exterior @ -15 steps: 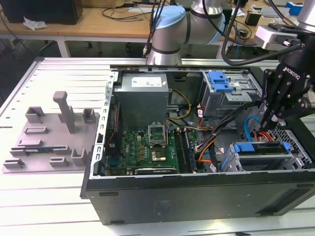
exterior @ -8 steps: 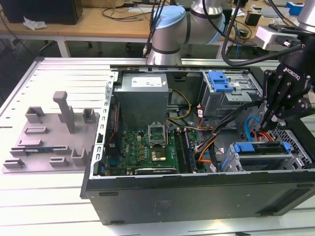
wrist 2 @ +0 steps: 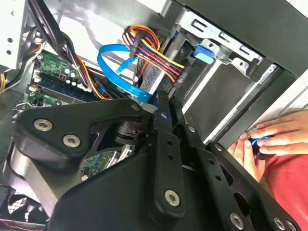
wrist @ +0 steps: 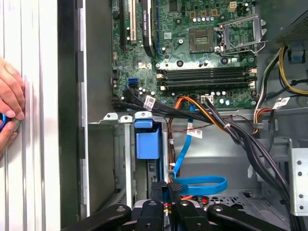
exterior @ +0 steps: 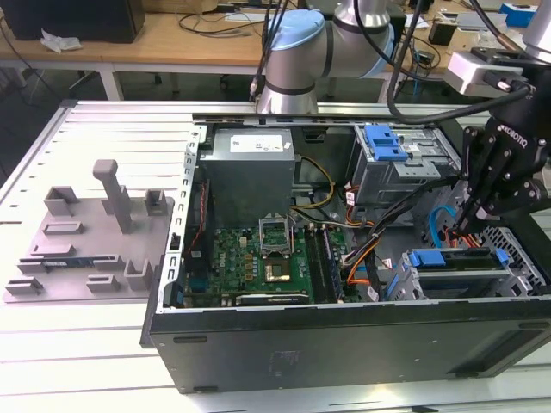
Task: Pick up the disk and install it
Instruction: 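Insert the second disk wire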
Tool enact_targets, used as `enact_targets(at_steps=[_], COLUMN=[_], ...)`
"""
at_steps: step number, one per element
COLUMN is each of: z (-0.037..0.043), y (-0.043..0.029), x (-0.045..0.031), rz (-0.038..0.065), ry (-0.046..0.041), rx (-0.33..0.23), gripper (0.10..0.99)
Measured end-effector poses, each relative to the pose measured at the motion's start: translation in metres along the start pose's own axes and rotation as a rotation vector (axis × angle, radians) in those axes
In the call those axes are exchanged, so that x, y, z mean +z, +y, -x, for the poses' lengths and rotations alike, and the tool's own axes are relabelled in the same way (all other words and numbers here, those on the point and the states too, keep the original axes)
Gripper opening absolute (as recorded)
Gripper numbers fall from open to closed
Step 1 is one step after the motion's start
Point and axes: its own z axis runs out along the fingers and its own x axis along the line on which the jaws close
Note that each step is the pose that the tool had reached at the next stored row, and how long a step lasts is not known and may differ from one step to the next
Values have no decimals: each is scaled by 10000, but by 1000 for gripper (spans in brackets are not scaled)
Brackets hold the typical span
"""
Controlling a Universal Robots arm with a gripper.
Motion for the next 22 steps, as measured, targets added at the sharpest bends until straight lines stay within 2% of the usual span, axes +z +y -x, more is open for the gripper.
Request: enact_targets(at_steps=[4,5,8,17,22], z=[-80,-105,-128,-180,-197], y=[4,11,14,11,17], x=[14,24,55,102,118], rz=[-35,-55,-75,-204,-221], ry=[-222,-350,-533,-815,-850], rx=[-5,-9,-15,-14,-15], gripper=[161,161,161,161,161])
